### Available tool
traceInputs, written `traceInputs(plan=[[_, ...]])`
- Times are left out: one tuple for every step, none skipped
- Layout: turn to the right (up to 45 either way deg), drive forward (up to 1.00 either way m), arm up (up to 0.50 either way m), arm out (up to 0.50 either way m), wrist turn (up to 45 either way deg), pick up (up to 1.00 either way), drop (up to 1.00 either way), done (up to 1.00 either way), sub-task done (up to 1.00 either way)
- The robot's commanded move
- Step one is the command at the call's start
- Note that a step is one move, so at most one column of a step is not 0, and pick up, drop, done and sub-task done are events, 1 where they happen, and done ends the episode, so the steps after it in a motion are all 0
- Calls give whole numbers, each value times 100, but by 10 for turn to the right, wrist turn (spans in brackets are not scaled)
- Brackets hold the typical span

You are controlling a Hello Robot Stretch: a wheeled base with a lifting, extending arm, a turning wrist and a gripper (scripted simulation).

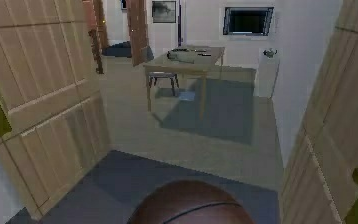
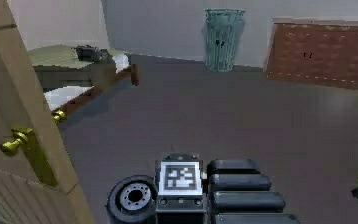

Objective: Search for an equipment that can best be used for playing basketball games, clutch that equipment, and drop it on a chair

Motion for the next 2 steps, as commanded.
traceInputs(plan=[[450,0,0,0,0,0,0,0,0],[390,0,0,0,0,0,0,0,0]])
